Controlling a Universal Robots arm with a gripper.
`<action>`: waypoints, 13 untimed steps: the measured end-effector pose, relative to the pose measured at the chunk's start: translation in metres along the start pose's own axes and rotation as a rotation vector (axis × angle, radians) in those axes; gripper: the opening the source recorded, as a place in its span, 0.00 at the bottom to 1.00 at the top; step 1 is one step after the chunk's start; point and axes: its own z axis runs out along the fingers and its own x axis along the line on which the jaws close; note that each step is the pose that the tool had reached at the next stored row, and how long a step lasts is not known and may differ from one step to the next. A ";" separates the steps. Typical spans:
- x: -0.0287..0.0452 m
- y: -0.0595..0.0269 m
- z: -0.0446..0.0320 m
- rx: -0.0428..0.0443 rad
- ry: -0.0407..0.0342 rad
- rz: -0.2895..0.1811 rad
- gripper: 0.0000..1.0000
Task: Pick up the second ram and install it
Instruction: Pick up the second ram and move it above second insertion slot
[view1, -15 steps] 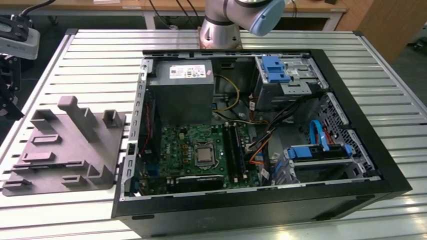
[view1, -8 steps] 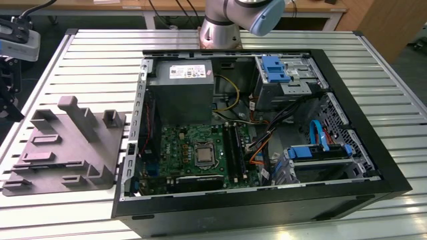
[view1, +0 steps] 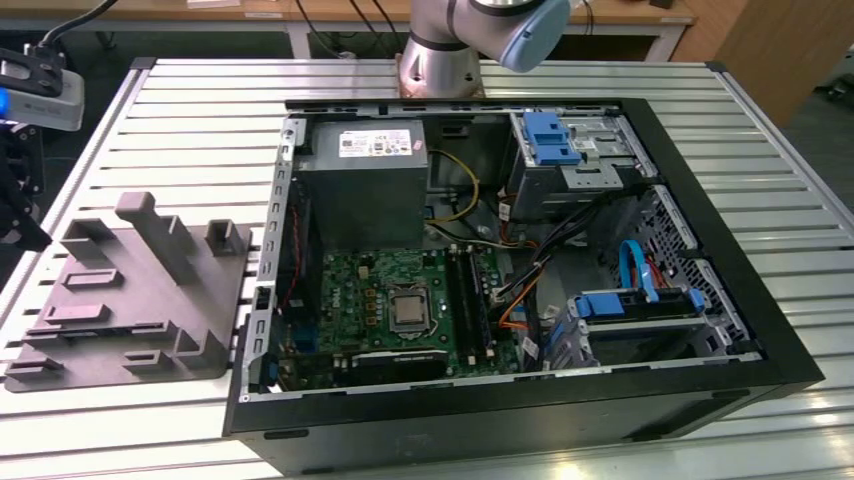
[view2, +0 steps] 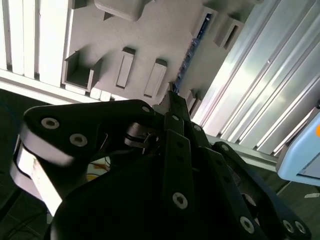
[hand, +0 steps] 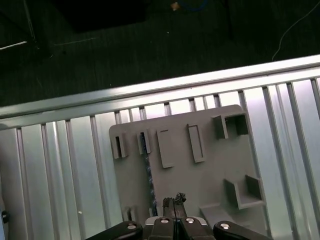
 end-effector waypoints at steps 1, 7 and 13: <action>0.0001 0.0000 0.0004 0.0004 -0.0018 -0.006 0.10; 0.0013 -0.0002 0.0039 0.0030 -0.0076 -0.046 0.10; 0.0034 -0.0005 0.0081 0.0072 -0.0105 -0.082 0.10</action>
